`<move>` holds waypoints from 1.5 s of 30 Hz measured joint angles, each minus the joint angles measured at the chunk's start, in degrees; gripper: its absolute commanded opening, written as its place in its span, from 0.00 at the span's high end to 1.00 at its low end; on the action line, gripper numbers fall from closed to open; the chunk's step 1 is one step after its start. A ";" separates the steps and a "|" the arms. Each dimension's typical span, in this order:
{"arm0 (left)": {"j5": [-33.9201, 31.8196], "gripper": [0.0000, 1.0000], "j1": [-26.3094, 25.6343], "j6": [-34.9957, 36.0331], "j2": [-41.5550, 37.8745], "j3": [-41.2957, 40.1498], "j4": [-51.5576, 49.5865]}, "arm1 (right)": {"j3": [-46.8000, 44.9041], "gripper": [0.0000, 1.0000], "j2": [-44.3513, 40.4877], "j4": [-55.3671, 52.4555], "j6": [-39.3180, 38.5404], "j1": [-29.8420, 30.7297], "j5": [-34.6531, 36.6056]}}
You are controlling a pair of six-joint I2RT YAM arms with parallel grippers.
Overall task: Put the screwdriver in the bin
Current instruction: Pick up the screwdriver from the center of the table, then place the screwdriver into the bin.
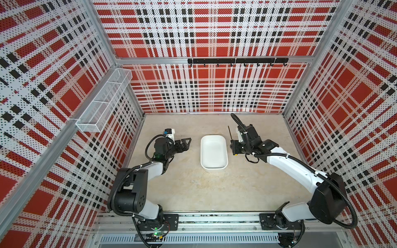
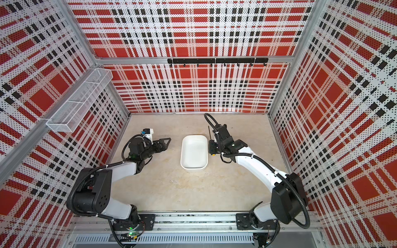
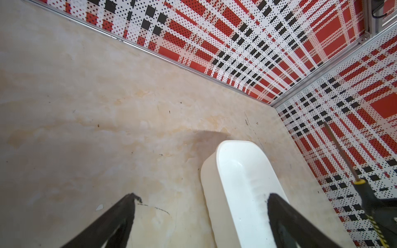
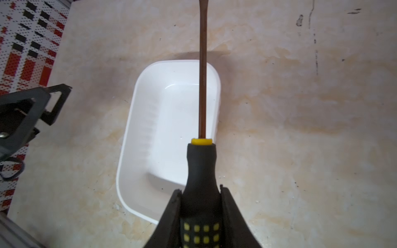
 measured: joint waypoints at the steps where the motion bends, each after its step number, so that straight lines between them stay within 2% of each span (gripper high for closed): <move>1: 0.15 0.02 0.20 -0.09 0.09 0.00 0.00 | 1.20 1.00 0.85 -0.11 0.68 0.87 -0.09; 9: 1.11 0.02 1.75 -0.72 0.17 0.00 0.00 | 12.39 1.00 11.61 -4.59 6.99 6.95 2.84; 18: 1.68 0.02 2.12 -0.87 0.17 0.00 0.00 | 20.26 1.00 22.97 -11.15 13.51 9.29 3.54; 29: 1.84 0.02 2.36 -0.92 0.17 0.00 0.00 | 22.34 1.00 25.79 -15.41 17.64 9.33 3.98; 45: 2.10 0.02 2.36 -0.94 0.17 0.00 0.00 | 24.79 1.00 32.39 -15.56 17.81 9.33 4.35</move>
